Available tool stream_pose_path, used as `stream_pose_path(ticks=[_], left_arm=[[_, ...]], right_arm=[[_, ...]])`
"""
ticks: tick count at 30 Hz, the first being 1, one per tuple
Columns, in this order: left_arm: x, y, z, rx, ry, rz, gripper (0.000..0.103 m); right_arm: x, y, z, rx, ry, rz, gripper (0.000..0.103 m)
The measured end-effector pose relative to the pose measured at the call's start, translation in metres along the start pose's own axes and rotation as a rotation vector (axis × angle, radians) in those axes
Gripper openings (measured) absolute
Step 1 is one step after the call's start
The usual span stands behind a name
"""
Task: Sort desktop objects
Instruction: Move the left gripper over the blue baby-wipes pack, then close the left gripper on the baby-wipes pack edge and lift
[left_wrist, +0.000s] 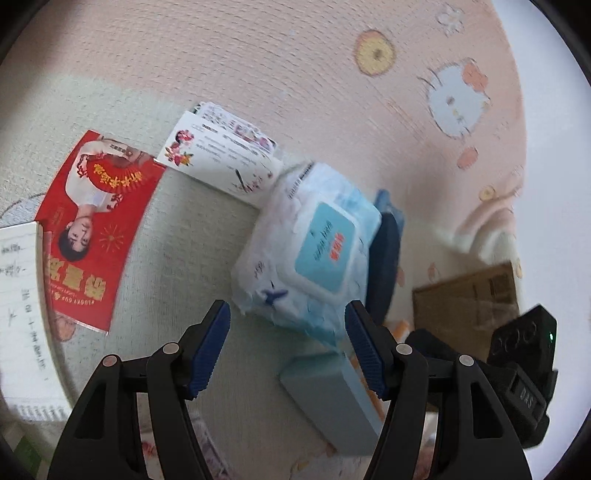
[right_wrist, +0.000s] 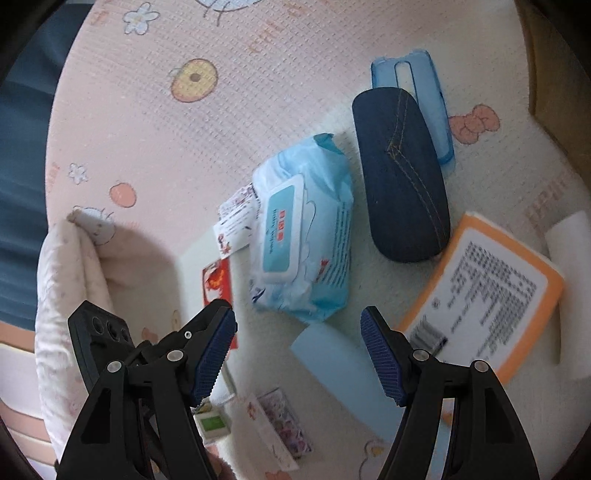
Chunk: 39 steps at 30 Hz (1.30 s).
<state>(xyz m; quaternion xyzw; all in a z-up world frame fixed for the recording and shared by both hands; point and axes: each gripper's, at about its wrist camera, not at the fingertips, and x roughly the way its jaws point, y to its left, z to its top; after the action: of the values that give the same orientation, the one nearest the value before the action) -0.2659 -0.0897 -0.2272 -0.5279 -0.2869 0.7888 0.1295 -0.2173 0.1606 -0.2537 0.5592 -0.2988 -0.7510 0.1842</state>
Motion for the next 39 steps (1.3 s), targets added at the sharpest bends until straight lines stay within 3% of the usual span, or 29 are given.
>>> stream_pose_path(ticks=[9,13,16,17,22,26,28,32,39], left_arm=[[0.026,0.014,0.015,-0.1,0.016,0.012,0.069],[0.036,0.032,0.014,-0.202,0.042,-0.057,0.068],[0.041,0.037,0.011,-0.247,0.058,-0.092,0.066],[0.041,0.038,0.011,-0.252,0.049,-0.087,0.061],[0.04,0.038,0.006,-0.234,0.023,-0.073,0.046],[0.037,0.037,0.007,-0.218,0.018,-0.069,0.035],[0.034,0.032,0.007,-0.198,0.015,-0.047,0.028],[0.021,0.016,0.012,-0.124,-0.018,-0.011,0.026],[-0.015,-0.025,0.019,-0.019,-0.083,-0.078,0.02]], right_arm=[[0.028,-0.01,0.014,0.008,-0.007,-0.037,0.069],[0.03,-0.002,0.018,-0.063,-0.065,-0.061,0.058],[0.04,-0.003,0.023,-0.06,-0.04,-0.079,0.053],[0.042,-0.002,0.025,-0.067,-0.039,-0.079,0.048],[0.055,-0.004,0.027,-0.062,0.015,-0.053,0.041],[0.055,0.0,0.024,-0.076,-0.011,-0.018,0.03],[0.054,0.008,0.021,-0.113,-0.023,-0.039,0.027],[0.049,0.027,0.021,-0.183,-0.025,-0.071,0.023],[0.008,0.053,0.015,-0.284,-0.083,-0.085,0.02]])
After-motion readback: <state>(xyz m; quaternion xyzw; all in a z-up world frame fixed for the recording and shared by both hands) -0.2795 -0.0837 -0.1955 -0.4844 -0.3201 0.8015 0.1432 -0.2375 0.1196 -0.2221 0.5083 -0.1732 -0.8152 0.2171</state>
